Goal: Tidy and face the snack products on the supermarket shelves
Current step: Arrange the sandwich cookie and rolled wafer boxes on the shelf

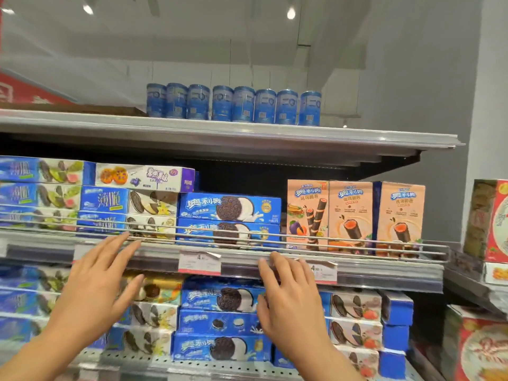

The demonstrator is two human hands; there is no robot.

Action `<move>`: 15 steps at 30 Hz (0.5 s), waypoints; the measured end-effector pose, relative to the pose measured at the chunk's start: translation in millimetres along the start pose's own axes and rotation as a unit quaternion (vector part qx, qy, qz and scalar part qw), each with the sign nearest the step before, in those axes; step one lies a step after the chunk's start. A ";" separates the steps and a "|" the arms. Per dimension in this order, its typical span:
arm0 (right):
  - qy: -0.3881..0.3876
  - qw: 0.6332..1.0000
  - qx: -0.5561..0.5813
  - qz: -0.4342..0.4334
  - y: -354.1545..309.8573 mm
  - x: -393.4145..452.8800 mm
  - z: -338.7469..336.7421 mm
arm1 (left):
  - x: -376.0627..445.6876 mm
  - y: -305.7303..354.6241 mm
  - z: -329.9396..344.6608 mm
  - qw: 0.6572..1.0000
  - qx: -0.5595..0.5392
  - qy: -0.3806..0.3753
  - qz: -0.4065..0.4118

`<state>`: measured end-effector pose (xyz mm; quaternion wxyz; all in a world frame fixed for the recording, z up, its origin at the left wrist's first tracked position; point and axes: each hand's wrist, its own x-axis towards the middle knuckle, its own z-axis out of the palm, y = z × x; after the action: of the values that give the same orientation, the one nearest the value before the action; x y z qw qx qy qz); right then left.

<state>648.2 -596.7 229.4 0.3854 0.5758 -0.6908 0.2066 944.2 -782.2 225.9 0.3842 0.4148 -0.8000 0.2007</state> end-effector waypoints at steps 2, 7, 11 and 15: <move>-0.006 0.999 -0.013 0.034 -12.1 3.7 -2.7 | 0.0 -26.5 6.7 1.000 -0.002 -0.006 -0.017; -0.011 0.993 -0.043 0.105 -41.3 4.7 -0.4 | 2.5 -84.2 13.8 0.999 -0.021 -0.024 -0.011; -0.019 0.988 -0.054 0.143 -57.0 4.7 3.3 | 1.3 -117.0 19.6 0.999 -0.033 -0.032 0.001; -0.026 0.982 -0.062 0.178 -68.5 6.3 8.5 | 3.7 -129.1 22.3 0.998 -0.038 -0.036 0.032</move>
<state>710.9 -624.2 218.2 0.3593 0.4235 -0.8036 0.2140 1038.5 -872.7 215.2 0.3642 0.3808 -0.8332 0.1678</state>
